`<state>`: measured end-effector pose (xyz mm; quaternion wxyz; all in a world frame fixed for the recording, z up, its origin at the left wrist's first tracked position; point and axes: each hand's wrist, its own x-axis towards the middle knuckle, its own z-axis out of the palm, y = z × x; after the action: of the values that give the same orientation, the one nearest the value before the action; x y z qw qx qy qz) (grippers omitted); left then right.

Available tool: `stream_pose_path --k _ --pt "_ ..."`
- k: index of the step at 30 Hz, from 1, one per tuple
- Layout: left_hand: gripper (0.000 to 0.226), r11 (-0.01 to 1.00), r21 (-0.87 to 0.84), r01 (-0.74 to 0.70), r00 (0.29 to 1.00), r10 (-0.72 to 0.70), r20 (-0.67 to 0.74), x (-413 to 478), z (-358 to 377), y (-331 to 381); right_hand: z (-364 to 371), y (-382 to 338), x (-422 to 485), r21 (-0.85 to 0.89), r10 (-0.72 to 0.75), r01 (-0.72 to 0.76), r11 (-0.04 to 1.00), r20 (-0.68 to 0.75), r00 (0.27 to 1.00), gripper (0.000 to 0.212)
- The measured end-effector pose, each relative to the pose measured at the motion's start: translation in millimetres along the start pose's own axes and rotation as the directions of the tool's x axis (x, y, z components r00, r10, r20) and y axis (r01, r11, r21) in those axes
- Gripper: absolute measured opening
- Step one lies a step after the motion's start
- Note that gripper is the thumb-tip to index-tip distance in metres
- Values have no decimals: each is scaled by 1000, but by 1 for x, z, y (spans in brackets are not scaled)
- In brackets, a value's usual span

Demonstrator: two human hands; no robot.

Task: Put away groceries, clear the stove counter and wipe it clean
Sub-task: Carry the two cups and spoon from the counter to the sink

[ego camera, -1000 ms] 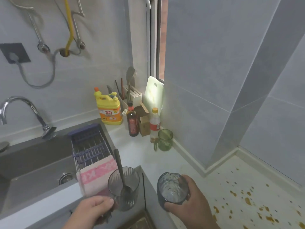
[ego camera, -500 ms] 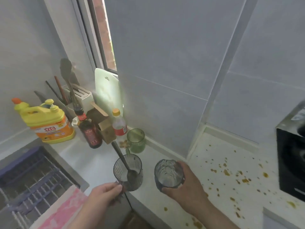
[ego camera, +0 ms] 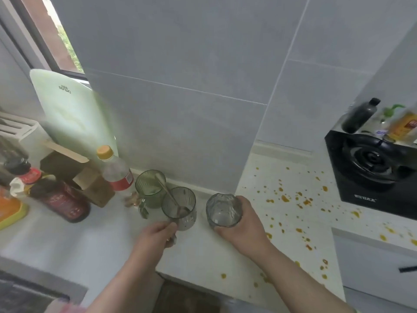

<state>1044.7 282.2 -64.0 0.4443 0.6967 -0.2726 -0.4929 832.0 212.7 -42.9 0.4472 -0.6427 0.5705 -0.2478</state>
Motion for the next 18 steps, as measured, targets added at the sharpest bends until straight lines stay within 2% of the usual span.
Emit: stream_pose_path --k 6,11,18 --pt "27 999 -30 32 999 -32 1 18 7 3 15 3 16 -8 -9 9 1000 -6 1000 70" --pt "45 997 -45 54 998 -55 -16 25 7 5 26 3 26 -5 -16 16 1000 -27 1000 67" --pt "48 997 -29 65 997 -66 -45 38 6 5 32 6 35 -7 -12 12 1000 -35 999 66"
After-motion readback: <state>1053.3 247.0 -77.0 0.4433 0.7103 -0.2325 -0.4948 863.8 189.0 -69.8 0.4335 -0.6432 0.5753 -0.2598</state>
